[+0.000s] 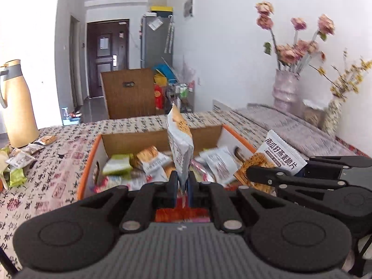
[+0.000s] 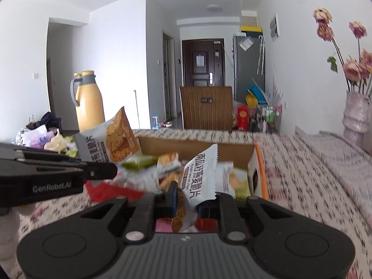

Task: Organize snacks
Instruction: 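Carry both packets into the red box and open both grippers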

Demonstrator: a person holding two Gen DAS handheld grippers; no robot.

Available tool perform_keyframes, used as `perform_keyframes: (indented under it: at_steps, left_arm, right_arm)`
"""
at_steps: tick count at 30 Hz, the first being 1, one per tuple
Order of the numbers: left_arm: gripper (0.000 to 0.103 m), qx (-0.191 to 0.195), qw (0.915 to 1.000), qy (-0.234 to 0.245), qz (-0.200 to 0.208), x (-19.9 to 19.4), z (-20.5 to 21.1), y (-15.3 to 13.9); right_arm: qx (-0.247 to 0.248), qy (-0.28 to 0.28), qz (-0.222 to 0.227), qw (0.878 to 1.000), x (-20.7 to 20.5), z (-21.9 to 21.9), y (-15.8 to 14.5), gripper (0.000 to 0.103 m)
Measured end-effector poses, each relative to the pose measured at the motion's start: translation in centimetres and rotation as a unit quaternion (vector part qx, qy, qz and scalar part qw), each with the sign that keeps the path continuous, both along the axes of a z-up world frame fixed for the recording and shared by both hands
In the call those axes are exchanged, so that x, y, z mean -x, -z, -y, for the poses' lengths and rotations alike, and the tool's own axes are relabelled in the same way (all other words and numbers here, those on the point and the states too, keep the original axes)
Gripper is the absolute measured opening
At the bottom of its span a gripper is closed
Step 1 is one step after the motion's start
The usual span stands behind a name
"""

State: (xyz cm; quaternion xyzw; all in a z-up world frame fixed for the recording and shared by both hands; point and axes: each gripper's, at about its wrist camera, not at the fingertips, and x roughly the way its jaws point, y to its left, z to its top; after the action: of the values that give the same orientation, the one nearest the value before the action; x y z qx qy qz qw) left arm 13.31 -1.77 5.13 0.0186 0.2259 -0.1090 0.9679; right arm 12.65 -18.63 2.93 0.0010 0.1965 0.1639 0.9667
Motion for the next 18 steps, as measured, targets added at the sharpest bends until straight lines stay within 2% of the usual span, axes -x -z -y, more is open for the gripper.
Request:
perform_keyframes:
  at_steps: [9,14,18]
  left_arm:
    - [0.009,0.023,0.9986,-0.047,0.007,-5.6,-0.9,-0.4]
    - [0.009,0.031,0.9972,-0.067,-0.006,-8.3,-1.8,1.2]
    - [0.009,0.036,0.9963,-0.074,-0.023,-9.5,-2.6,2.8]
  right_arm:
    - [-0.001,-0.004,0.006,1.000,-6.8,-1.9,-0.5,0.015]
    - [-0.001,0.001,-0.002,1.000,-10.0,-2.9,0.5,0.015]
    - [0.000,0.001,-0.010,1.000,-10.9,-3.0,2.0,0.015]
